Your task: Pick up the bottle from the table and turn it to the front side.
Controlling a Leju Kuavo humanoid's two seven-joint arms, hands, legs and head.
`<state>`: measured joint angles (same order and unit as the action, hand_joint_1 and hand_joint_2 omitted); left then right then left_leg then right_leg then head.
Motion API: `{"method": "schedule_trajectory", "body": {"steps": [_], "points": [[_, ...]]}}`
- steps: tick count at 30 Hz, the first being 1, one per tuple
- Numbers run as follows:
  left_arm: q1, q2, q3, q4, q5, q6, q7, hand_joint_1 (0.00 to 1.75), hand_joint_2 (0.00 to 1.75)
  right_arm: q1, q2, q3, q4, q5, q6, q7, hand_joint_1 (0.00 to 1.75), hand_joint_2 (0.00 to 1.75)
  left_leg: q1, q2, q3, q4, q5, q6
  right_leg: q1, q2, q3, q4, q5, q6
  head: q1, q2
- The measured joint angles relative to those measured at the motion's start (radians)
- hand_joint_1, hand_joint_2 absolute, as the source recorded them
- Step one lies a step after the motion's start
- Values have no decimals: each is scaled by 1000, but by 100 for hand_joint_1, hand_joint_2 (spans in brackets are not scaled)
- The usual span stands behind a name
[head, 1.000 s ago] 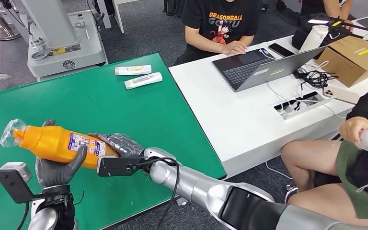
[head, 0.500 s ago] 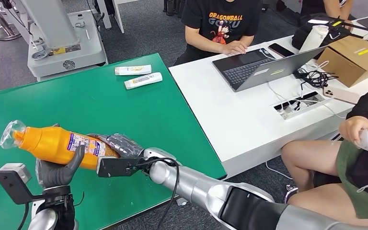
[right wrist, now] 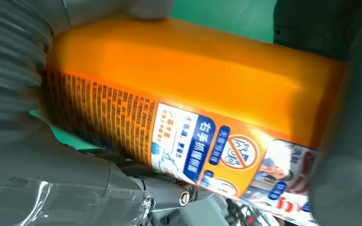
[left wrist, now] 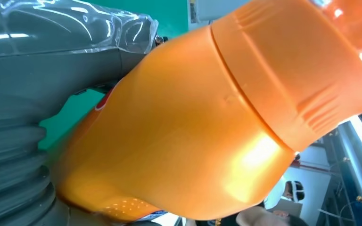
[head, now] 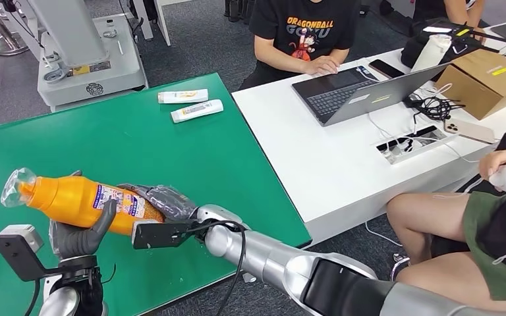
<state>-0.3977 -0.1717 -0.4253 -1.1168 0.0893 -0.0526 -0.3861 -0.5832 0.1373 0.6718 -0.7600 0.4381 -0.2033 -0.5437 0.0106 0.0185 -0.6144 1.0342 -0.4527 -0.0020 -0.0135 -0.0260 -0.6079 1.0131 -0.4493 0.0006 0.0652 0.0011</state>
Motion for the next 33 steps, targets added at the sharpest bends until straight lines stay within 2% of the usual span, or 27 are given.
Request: {"method": "schedule_trajectory", "body": {"steps": [6,11,13,21,28,33], "points": [[-1,0,0,1,1,0,-1,175,175,12,-2,-2,-23,2,-42,39,0,175,0,0,0,0,0,0,0,0,0,0,0,0,0,0],[-1,-2,9,1,2,8,-2,175,175,60,-1,-28,-102,-67,-93,204,0,175,0,0,0,0,0,0,0,0,0,0,0,0,0,0],[-1,-3,16,0,2,10,-2,175,175,88,-1,-39,-147,-96,-111,232,0,175,0,0,0,0,0,0,0,0,0,0,0,0,0,0],[9,3,38,-1,0,30,-2,175,175,144,-5,-74,-265,-116,-156,240,0,175,0,0,0,0,0,0,0,0,0,0,0,0,0,0],[64,20,76,-45,-3,63,0,175,175,274,-20,-96,-530,-107,-237,235,0,175,0,0,0,0,-1,-1,0,0,-1,0,-2,0,0,0],[86,25,93,-70,-16,69,0,175,175,365,-35,-98,-683,-105,-249,222,0,175,0,0,0,0,-2,-1,0,0,-1,0,-2,0,0,0]]}}
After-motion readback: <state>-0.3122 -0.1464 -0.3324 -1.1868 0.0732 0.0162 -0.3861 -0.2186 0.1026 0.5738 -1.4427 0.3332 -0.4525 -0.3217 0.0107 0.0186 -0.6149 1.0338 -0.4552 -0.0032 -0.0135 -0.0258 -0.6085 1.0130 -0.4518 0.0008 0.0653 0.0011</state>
